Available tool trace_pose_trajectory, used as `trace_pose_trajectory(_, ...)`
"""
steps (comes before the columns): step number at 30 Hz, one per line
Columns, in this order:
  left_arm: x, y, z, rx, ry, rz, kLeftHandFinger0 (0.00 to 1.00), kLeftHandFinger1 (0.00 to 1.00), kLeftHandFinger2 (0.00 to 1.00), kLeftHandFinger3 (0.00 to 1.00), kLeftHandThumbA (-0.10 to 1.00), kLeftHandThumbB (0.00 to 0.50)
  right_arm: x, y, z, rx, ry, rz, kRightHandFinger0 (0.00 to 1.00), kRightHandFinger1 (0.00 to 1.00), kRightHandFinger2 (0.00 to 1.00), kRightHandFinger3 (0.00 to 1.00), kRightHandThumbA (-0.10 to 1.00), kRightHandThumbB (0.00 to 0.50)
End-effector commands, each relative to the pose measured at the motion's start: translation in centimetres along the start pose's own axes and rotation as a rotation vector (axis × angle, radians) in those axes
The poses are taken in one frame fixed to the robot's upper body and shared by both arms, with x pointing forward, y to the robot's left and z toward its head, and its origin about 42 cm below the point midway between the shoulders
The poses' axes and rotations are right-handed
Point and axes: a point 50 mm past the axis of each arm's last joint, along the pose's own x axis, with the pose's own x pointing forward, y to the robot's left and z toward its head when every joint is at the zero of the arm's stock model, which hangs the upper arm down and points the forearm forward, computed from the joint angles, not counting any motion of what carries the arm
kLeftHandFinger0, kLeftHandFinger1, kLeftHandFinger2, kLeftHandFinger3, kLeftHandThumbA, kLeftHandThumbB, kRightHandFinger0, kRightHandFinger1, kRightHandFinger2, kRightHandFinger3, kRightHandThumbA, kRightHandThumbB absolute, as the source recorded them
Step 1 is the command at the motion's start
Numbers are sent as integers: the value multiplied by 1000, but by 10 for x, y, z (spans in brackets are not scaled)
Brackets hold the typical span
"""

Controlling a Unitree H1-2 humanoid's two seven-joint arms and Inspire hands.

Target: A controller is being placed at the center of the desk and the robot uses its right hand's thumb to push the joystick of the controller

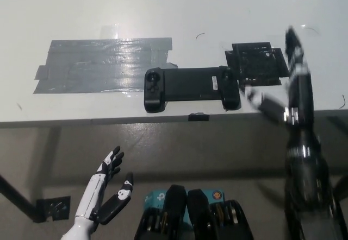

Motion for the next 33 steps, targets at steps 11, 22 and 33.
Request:
trace_pose_trajectory(11, 2, 8, 3, 22, -26, 20, 1000, 1000, 1000, 1000, 528, 0, -81, 16, -40, -25, 169, 276, 1000, 1000, 1000, 1000, 791, 190)
trace_pose_trajectory(22, 0, 9, 6, 19, -33, 22, 1000, 1000, 1000, 1000, 522, 0, -81, 20, -53, -48, 202, 321, 1000, 1000, 1000, 1000, 850, 191)
trace_pose_trajectory(33, -1, 11, 4, 22, -30, 25, 1000, 1000, 1000, 1000, 515, 0, -82, 22, -53, -71, 197, 342, 1000, 1000, 1000, 1000, 853, 189)
